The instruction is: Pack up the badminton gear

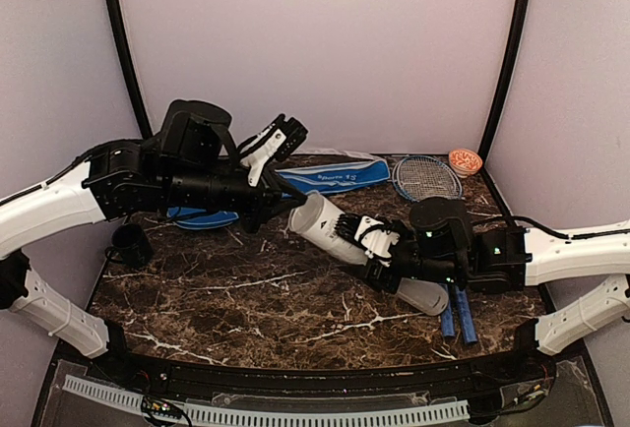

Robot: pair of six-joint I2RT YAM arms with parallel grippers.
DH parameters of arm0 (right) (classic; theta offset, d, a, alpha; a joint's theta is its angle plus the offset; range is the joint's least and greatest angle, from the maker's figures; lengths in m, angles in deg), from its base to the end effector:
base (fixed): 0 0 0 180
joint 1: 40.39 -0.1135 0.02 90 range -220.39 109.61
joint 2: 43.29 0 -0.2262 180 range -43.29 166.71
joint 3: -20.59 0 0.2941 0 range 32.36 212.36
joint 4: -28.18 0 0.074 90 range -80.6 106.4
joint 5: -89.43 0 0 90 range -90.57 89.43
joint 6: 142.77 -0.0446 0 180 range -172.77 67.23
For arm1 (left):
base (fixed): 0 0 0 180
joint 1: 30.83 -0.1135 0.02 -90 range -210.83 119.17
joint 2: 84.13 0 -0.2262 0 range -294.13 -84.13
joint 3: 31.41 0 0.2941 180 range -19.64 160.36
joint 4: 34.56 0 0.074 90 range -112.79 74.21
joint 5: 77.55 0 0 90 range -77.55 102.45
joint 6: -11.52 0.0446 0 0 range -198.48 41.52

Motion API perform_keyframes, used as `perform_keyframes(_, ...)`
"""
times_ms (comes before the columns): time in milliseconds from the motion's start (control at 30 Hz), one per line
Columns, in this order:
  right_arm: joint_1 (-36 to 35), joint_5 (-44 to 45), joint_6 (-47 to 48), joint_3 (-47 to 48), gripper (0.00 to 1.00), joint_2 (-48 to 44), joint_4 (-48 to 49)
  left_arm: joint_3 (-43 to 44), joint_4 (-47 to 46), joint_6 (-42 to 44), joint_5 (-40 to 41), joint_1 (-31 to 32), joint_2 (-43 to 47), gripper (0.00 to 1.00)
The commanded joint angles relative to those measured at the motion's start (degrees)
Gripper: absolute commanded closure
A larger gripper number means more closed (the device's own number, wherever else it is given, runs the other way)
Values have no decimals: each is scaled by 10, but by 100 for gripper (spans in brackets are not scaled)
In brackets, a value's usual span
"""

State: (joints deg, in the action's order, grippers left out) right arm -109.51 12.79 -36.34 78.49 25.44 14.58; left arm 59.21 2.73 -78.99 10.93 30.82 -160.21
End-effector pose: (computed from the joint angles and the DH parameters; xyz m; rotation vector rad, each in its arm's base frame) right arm 0.1286 0.3081 0.2205 -1.2458 1.5684 0.3613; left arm 0.1697 -0.3171 0.3610 1.0539 1.7487 -0.7241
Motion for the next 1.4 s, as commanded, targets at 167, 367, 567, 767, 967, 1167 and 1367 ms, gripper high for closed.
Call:
perform_keyframes(167, -4, 2, -1, 4, 46, -13, 64, 23, 49, 13, 51, 14, -7, 100)
perform_keyframes(367, -4, 3, 0, 11, 46, -6, 67, 29, 52, 17, 47, 25, -25, 100)
perform_keyframes(567, -4, 3, 1, 15, 46, -4, 64, 42, 64, 26, 69, 36, -42, 100)
perform_keyframes(767, -4, 3, 0, 16, 46, 0, 66, 49, 76, 23, 108, 39, -50, 100)
perform_keyframes(967, -4, 6, 0, 14, 46, 1, 69, 41, 58, 17, 88, 39, -42, 100)
perform_keyframes(1167, -4, 9, -3, 11, 46, -3, 75, 14, 9, 9, 20, 39, -24, 100)
perform_keyframes(1367, -4, 11, -12, 4, 46, -13, 87, 8, -4, -2, 19, 40, -27, 99)
